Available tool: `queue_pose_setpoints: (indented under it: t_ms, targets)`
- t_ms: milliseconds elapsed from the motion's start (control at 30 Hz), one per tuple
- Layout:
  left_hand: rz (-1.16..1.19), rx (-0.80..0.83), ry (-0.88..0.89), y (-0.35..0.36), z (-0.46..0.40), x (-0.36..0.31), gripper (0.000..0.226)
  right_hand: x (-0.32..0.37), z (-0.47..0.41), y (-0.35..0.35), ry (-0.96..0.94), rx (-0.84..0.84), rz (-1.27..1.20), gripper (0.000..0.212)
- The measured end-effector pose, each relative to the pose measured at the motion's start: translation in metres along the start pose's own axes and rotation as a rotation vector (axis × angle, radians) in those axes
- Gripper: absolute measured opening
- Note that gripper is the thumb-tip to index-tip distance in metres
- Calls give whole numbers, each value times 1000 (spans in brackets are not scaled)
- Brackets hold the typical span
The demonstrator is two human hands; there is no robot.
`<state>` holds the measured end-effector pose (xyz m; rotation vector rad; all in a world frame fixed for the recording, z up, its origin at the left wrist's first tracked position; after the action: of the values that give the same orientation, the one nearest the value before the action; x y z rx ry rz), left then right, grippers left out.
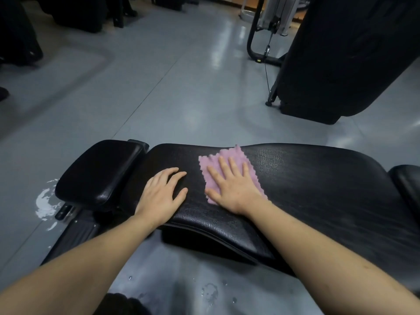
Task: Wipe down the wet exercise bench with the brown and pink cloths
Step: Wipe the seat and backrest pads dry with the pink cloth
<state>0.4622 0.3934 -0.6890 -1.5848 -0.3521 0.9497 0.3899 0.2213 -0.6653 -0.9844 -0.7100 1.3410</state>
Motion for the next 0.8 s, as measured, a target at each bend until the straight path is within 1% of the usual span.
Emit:
queue_pose_setpoints:
  t_ms: [133,267,367,533,667,733,800]
  targets:
    - [7,19,-6,1,0,0,65,28,33,18,-52,10,14,77]
    - [25,26,-12,0,1,-1,66,47,60,34,-89,-8,25,91]
    - [29,20,-19,0,2,-1,66,50,66,35,-96,-19,10,91]
    - [39,3,-12,-1,1,-2,65,46,55,28,-81,-21,-13,91]
    - [47,-1,-4,0,1,-1,62,42,23,13,-49,-9,-37,94]
    - [61,-8,-1,0,1,-1,63,41,3,6,-34,-11,-40,91]
    - [63,-7,3,1,1,0,64,38,-15,0,-15,0,-42,84]
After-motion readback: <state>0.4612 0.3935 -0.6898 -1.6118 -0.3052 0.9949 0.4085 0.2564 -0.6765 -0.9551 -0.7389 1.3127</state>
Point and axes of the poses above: each hand's wrist, its own z-axis away from the middle knuckle, its own y-axis out of the palm, x = y × z, the point moved 9 cm from there along -z, towards the middle knuckle, and after that the axes turned 10 degrees about x, right-handed, at the moved point
